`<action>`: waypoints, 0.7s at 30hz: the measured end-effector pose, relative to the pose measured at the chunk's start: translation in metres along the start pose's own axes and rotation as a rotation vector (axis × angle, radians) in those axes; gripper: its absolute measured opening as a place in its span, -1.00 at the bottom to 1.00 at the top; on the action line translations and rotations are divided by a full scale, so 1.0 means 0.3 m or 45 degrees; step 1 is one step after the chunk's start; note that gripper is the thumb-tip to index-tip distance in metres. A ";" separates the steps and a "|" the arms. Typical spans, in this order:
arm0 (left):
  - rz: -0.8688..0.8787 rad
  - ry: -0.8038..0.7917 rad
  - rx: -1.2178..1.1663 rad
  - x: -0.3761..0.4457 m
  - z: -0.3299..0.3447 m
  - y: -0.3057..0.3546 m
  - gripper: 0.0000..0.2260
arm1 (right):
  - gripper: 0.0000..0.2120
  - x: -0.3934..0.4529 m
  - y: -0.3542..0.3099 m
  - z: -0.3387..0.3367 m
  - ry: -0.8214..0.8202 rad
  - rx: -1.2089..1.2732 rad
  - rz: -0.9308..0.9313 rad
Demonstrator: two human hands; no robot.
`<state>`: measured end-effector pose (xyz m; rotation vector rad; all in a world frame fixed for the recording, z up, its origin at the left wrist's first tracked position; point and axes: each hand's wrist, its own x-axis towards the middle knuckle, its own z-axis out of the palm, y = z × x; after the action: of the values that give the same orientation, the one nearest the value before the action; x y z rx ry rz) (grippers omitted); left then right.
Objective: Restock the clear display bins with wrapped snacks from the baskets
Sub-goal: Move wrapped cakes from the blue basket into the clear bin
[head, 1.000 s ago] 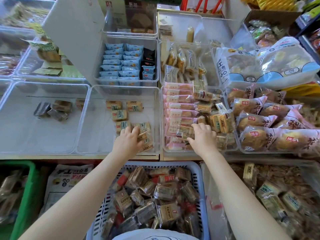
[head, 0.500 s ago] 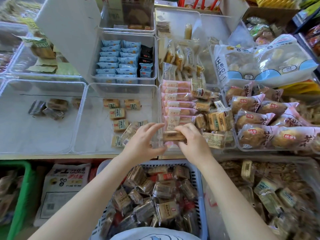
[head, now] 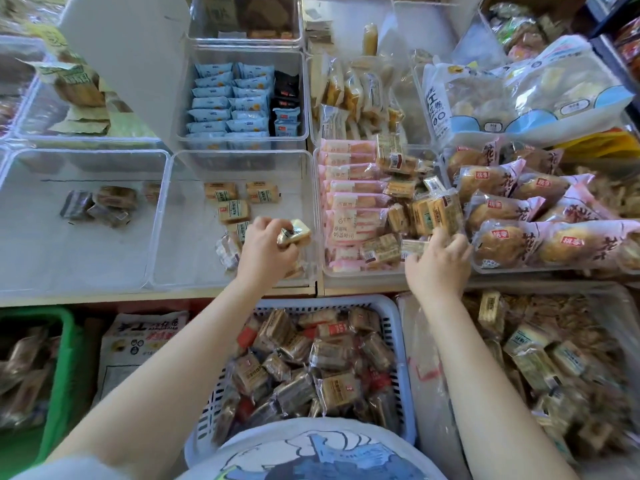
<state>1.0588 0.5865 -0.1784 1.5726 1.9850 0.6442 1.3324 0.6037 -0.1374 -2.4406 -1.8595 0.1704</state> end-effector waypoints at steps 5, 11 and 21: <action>-0.139 -0.111 0.169 0.033 0.035 -0.051 -0.75 | -0.66 0.016 0.018 0.011 -0.218 0.084 0.049; -0.189 -0.288 0.369 0.053 0.025 -0.067 -0.71 | -0.66 0.016 0.019 -0.012 -0.193 0.317 -0.033; 0.208 -0.437 -0.061 -0.033 -0.064 0.175 -0.47 | -0.68 -0.048 -0.076 -0.113 -0.369 0.607 -0.441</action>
<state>1.0863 0.5871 -0.1287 1.6989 1.5926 0.4430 1.3112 0.5962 -0.1004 -1.8262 -2.0187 0.8691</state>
